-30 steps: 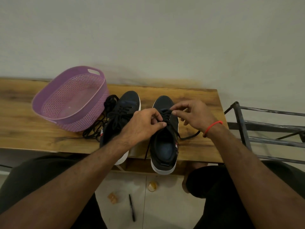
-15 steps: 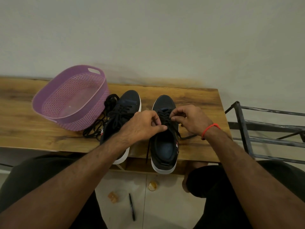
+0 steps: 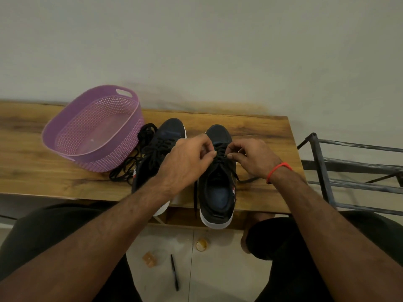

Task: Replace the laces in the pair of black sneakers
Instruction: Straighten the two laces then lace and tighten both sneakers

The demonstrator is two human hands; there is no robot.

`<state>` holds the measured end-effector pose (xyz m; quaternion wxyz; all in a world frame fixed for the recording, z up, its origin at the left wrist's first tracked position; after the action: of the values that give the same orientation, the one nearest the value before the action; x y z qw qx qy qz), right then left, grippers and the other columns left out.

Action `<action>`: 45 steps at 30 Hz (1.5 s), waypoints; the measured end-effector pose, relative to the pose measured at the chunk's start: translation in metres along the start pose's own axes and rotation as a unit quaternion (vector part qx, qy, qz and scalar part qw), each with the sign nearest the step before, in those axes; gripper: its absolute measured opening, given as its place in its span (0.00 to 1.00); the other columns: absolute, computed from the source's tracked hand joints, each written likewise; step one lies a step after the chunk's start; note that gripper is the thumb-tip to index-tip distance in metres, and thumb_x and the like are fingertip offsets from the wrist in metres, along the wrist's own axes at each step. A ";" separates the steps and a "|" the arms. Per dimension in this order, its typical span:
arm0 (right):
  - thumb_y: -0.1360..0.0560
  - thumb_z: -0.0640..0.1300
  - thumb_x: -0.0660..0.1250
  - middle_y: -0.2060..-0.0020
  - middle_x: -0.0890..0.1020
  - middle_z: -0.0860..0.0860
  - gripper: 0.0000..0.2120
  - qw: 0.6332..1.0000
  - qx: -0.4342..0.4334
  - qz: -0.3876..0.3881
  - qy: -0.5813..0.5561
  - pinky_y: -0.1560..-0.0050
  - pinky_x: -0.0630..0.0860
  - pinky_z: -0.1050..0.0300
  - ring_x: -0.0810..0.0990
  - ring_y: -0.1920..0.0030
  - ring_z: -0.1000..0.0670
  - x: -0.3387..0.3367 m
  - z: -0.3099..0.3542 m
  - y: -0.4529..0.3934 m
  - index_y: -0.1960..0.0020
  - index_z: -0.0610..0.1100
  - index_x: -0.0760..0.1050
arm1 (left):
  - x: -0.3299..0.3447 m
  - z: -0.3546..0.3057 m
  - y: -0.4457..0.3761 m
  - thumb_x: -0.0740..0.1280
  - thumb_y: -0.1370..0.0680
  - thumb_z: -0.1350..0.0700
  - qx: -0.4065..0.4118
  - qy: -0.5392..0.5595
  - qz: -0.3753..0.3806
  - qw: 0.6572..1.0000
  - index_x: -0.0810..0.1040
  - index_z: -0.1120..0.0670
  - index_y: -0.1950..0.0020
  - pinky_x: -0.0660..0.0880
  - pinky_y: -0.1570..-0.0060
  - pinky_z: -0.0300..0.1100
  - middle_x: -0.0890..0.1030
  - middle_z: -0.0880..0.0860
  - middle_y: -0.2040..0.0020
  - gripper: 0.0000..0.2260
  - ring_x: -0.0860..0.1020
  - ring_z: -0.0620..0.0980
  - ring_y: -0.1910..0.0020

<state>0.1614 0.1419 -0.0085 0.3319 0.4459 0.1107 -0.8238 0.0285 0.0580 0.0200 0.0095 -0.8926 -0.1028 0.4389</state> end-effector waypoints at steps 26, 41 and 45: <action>0.21 0.41 0.67 0.53 0.81 0.53 0.04 0.998 -0.048 0.008 -0.036 0.52 0.71 0.61 0.76 0.50 0.53 0.007 0.008 -0.002 0.50 0.49 0.80 | 0.010 0.003 0.009 0.72 0.23 0.43 -0.036 -0.031 -0.036 0.998 0.82 0.43 0.51 0.77 0.56 0.41 0.79 0.41 0.50 0.06 0.77 0.39 0.50; 0.22 0.42 0.69 0.55 0.82 0.55 0.04 0.989 0.008 0.043 -0.142 0.56 0.72 0.65 0.78 0.52 0.57 0.010 -0.001 -0.002 0.51 0.50 0.81 | 0.008 0.002 0.011 0.70 0.23 0.41 -0.004 -0.120 -0.057 0.991 0.84 0.40 0.50 0.61 0.39 0.52 0.70 0.42 0.27 0.07 0.64 0.50 0.30; 0.22 0.43 0.70 0.55 0.81 0.58 0.04 0.993 0.004 0.038 -0.114 0.55 0.71 0.64 0.77 0.53 0.59 0.006 -0.003 -0.003 0.50 0.51 0.81 | -0.011 0.004 0.005 0.66 0.23 0.43 -0.026 -0.095 -0.065 0.993 0.81 0.43 0.53 0.61 0.40 0.47 0.77 0.41 0.36 0.07 0.70 0.46 0.35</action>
<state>0.1591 0.1423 -0.0156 0.3716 0.3543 0.0517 -0.8566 0.0199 0.0506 0.0257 0.0050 -0.8382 -0.1726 0.5173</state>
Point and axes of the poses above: each hand's wrist, its own y-axis away from the middle knuckle, its own x-axis out of the palm, z = x × y, the point moved 9 cm from there along -y, towards the middle knuckle
